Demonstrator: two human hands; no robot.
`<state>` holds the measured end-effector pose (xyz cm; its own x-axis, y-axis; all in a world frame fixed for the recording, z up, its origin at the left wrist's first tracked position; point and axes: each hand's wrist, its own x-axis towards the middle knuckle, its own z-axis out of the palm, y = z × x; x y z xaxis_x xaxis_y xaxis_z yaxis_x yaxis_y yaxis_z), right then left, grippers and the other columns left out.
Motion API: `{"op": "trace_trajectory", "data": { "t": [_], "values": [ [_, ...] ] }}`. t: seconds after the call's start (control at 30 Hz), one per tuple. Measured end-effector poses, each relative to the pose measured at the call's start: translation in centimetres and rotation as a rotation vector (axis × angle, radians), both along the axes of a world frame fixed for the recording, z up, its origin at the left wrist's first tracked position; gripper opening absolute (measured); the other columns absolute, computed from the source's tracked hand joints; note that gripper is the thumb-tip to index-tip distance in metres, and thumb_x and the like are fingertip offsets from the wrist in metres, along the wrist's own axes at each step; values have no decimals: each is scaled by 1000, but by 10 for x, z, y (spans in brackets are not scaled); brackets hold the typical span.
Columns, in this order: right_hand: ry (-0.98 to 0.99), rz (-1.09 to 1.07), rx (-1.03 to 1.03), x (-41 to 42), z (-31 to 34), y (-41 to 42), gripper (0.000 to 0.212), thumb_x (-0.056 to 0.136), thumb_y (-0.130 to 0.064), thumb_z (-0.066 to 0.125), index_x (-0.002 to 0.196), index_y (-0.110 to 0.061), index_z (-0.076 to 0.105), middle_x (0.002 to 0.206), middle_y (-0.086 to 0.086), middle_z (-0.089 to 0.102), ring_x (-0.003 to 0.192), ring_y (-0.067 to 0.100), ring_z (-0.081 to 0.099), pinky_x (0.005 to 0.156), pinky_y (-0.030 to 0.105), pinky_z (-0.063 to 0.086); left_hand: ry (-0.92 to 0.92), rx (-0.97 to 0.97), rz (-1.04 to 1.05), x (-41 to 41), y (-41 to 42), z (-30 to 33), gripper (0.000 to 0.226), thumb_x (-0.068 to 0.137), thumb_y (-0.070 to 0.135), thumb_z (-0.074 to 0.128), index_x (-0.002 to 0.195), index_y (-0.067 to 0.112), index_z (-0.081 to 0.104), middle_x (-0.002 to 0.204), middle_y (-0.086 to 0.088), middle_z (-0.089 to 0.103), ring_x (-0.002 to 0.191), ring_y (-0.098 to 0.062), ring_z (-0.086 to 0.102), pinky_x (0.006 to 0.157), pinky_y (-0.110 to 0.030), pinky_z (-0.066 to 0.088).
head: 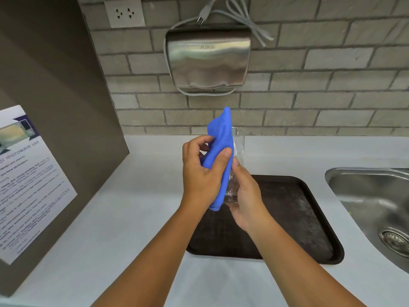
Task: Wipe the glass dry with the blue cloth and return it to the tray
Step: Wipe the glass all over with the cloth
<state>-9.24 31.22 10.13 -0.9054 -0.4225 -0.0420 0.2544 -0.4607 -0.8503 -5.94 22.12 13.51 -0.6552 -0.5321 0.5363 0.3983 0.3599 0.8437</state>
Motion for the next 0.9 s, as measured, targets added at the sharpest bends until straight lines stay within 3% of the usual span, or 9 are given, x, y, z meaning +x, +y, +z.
{"op": "trace_trajectory", "data": {
  "t": [0.1, 0.2, 0.33, 0.4, 0.5, 0.57, 0.7, 0.8, 0.9],
  "values": [
    [14, -14, -29, 5, 3, -3, 63, 77, -51, 66, 124, -9, 67, 127, 24, 67, 118, 41, 63, 103, 57, 47, 69, -58, 37, 4, 0, 3, 35, 83, 29, 71, 110, 37, 51, 98, 4, 54, 82, -8, 56, 71, -17, 50],
    [19, 11, -50, 8, 5, -5, 67, 75, -50, 68, 125, -5, 66, 129, 28, 64, 118, 45, 62, 104, 58, 46, 138, -110, 62, 6, 0, 4, 29, 89, 20, 64, 113, 33, 55, 105, 6, 58, 93, -7, 58, 81, -17, 48],
    [-10, 67, -107, 10, 5, -4, 86, 56, -56, 85, 123, -6, 65, 113, 28, 66, 96, 38, 64, 87, 52, 54, 78, 61, 65, 4, -13, 1, 18, 94, 22, 57, 111, 28, 58, 107, 10, 64, 97, -3, 63, 79, -18, 52],
    [-24, 91, -149, 9, 2, -2, 76, 55, -57, 86, 113, -11, 69, 102, 20, 66, 85, 32, 66, 81, 48, 56, -9, 132, 39, 1, -20, -2, 12, 96, 23, 55, 106, 28, 59, 99, 14, 64, 87, 3, 62, 72, -14, 51],
    [-5, 133, -180, 8, -3, 1, 48, 76, -55, 70, 103, -16, 77, 99, 15, 73, 85, 29, 72, 81, 47, 58, -152, 181, -6, -3, -24, -4, 9, 97, 24, 54, 98, 31, 60, 94, 11, 65, 83, -4, 63, 68, -16, 52],
    [-16, 131, -162, 8, -3, 3, 49, 79, -54, 66, 106, -14, 76, 101, 17, 71, 85, 29, 72, 80, 47, 57, -180, 211, 6, -1, -24, -2, 8, 96, 27, 56, 96, 34, 60, 93, 12, 65, 82, -7, 64, 63, -12, 50],
    [-6, 109, -100, 9, 1, 4, 82, 70, -53, 77, 131, -2, 58, 119, 28, 64, 98, 36, 67, 85, 49, 54, -18, 114, -20, 11, -15, 5, 19, 90, 33, 62, 106, 42, 58, 98, 14, 65, 83, 0, 64, 67, -11, 50],
    [46, 153, -113, 7, 2, 2, 63, 75, -50, 74, 123, -9, 68, 122, 21, 69, 105, 33, 69, 84, 45, 57, 81, -141, -9, 13, -6, 11, 30, 87, 26, 66, 114, 37, 61, 103, 10, 58, 91, 1, 59, 79, -9, 45],
    [25, 205, -163, 7, 1, 0, 52, 76, -50, 74, 115, -15, 74, 111, 13, 75, 96, 28, 73, 77, 42, 59, 32, -48, 35, 8, -8, 19, 29, 88, 26, 67, 117, 25, 67, 102, 5, 59, 90, 6, 60, 77, -6, 45]
  ]
}}
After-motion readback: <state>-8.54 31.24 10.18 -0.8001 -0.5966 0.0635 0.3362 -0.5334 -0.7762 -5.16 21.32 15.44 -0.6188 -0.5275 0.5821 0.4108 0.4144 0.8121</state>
